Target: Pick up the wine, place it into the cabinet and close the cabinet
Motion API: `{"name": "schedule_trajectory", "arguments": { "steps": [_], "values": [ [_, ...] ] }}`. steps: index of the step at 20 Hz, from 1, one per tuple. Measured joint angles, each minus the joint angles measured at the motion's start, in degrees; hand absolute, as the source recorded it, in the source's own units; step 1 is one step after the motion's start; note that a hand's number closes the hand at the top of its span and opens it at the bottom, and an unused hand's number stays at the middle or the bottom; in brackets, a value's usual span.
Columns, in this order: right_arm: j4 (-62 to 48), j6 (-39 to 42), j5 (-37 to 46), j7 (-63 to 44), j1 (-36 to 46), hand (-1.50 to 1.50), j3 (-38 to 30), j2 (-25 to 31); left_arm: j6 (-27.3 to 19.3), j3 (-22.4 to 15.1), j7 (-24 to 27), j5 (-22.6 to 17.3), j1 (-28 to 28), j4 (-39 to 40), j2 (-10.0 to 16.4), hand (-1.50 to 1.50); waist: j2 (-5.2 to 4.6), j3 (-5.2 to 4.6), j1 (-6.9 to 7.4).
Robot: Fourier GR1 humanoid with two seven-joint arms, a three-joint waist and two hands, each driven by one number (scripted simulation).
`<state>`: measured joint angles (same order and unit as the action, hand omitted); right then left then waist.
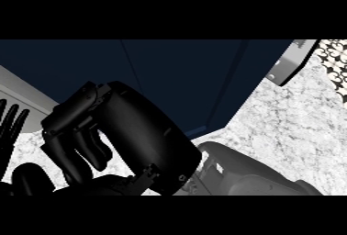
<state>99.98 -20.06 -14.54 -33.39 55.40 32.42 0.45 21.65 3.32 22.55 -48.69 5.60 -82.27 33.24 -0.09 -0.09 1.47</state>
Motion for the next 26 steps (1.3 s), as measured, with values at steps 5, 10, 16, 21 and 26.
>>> {"name": "schedule_trajectory", "arguments": {
  "steps": [5, 10, 16, 21, 26],
  "values": [
    [-7.9, 0.8, -4.3, 5.6, 0.9, 1.50, -3.0, -0.3, 1.1, 1.4, -0.3, 0.7, 0.7, -0.2, -0.7, -1.50, 0.02, 0.05, -0.33],
    [-15.1, 2.4, -7.1, 11.5, -0.6, 1.50, -4.9, -0.4, 1.6, 2.3, -0.9, 1.7, 0.6, 0.0, -1.7, -1.50, 0.02, 0.07, -0.53],
    [-22.1, 7.0, -6.1, 15.4, -1.2, 1.50, -9.0, -0.2, 3.2, 4.1, -1.3, 3.0, -1.4, 2.6, -2.6, -1.50, 0.07, 0.07, -0.89],
    [-26.9, 12.7, -5.5, 20.3, -1.1, 1.50, -11.5, -0.4, 2.6, 5.3, -4.4, 1.8, -2.6, 1.5, -2.3, -1.50, 0.93, 0.01, -0.67],
    [-29.9, 18.7, -5.8, 24.2, -0.7, 1.50, -12.6, 0.6, 3.3, 5.7, -4.2, 2.3, -2.1, 1.3, -3.0, -1.50, 1.52, -0.35, 0.00]
  ]
}}
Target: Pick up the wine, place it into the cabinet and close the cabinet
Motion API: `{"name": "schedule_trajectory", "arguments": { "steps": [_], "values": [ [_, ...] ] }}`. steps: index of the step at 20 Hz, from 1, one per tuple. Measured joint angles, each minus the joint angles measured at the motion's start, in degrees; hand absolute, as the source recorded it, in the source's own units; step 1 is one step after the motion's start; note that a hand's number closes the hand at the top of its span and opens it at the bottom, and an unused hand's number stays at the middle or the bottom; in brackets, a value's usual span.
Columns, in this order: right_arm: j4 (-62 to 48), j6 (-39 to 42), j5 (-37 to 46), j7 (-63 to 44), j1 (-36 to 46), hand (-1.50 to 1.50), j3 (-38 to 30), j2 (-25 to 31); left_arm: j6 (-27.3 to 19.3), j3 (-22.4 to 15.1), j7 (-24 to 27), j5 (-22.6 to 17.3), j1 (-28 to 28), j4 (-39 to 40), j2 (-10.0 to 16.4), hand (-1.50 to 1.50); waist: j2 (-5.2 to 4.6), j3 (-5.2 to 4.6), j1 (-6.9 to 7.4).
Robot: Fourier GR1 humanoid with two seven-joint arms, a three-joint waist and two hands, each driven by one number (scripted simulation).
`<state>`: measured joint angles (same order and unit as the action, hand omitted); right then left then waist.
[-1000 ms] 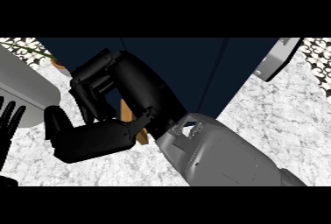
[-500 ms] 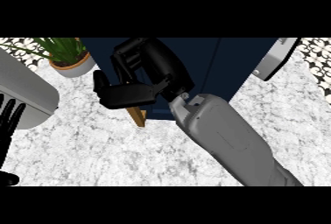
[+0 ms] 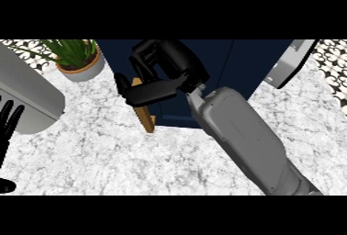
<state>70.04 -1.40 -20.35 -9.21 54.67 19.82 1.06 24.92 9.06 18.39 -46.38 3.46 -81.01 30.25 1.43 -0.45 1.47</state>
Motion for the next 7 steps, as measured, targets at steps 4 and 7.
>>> {"name": "schedule_trajectory", "arguments": {
  "steps": [4, 7],
  "values": [
    [-2.2, 2.3, 0.6, 2.9, 0.5, 1.50, -0.4, 0.2, 0.6, 0.2, -0.7, -0.3, -0.2, -0.8, 0.3, -1.50, 0.31, -0.18, 0.44],
    [-3.5, 3.7, 0.6, 3.4, 1.3, 1.50, -0.8, 0.3, 0.4, 0.0, -1.6, -0.6, -1.0, -1.0, 0.4, -1.50, 0.30, -0.24, 0.44]
  ]
}}
